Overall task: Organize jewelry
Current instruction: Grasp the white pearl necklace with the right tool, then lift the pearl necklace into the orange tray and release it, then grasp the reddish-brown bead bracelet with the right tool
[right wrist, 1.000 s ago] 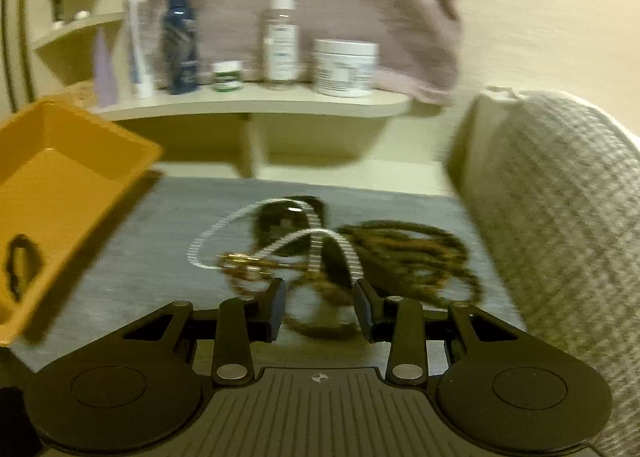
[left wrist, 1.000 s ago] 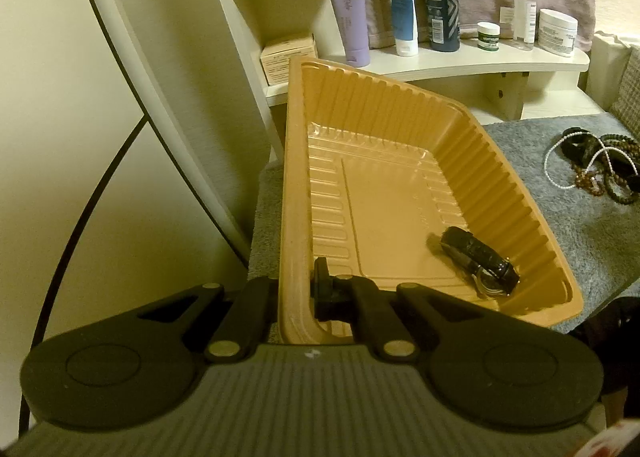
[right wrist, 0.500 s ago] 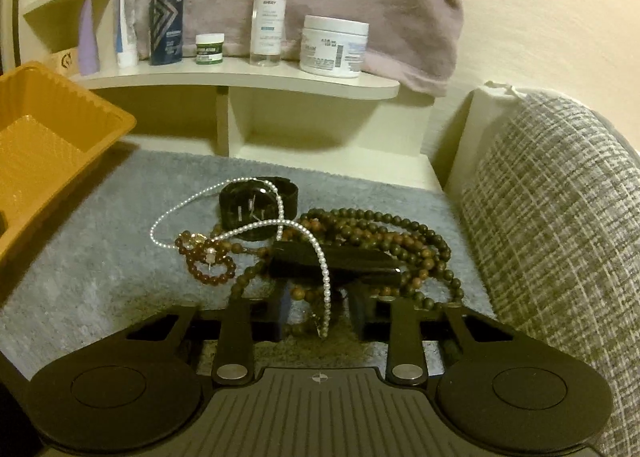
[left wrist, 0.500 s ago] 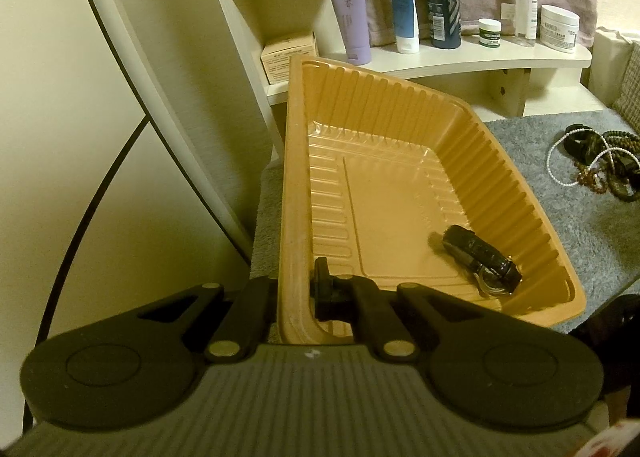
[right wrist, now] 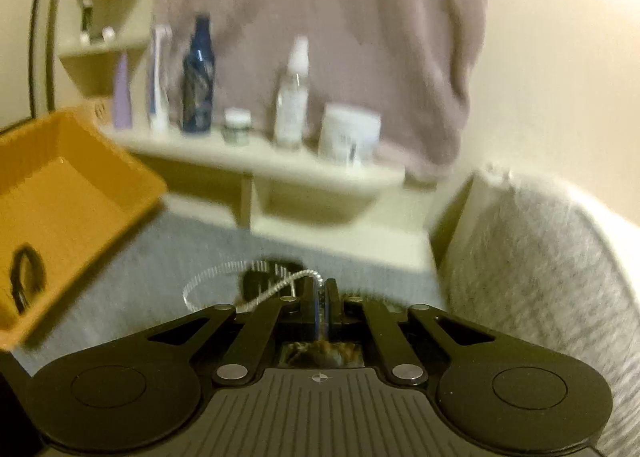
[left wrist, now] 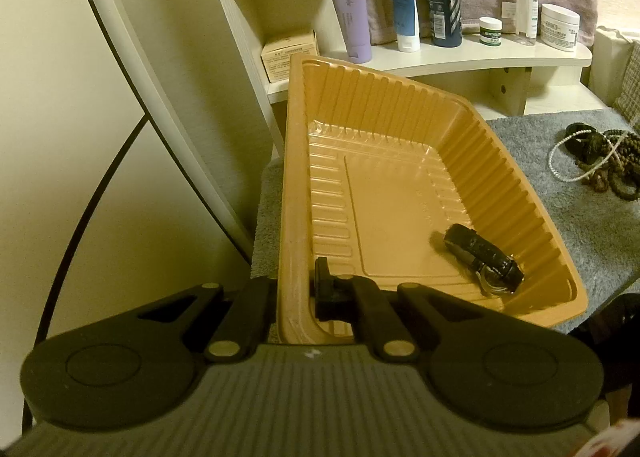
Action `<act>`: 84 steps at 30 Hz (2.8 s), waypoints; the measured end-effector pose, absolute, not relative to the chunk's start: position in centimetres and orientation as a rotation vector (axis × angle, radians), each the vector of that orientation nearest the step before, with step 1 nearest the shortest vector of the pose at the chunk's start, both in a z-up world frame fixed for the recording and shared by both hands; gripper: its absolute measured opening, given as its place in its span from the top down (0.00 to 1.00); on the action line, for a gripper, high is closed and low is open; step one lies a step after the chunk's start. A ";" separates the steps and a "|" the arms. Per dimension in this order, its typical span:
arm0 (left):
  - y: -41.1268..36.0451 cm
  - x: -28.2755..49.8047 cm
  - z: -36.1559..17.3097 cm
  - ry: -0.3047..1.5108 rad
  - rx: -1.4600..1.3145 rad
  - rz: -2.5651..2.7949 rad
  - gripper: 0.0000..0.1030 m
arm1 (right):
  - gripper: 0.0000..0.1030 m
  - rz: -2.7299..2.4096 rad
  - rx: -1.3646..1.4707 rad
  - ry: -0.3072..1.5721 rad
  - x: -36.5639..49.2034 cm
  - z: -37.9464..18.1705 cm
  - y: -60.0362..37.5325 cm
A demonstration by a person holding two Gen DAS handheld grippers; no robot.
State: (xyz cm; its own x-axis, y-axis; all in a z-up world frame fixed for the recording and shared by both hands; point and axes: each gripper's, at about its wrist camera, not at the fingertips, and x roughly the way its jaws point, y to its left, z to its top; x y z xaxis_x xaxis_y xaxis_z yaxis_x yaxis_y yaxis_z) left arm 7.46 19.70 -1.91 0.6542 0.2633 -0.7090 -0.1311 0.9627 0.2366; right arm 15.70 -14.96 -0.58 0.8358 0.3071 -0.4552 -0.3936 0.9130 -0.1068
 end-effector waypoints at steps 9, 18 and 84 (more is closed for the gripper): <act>19.6 7.4 -1.9 0.826 0.168 0.222 0.97 | 0.98 0.448 -0.250 0.321 15.7 5.0 -13.8; 19.6 7.4 -1.9 0.823 0.166 0.220 0.97 | 0.98 0.584 -0.264 0.245 15.5 9.4 -11.1; 20.0 7.4 -1.8 0.813 0.151 0.210 0.98 | 0.69 0.532 -0.067 0.647 16.3 -5.6 -11.3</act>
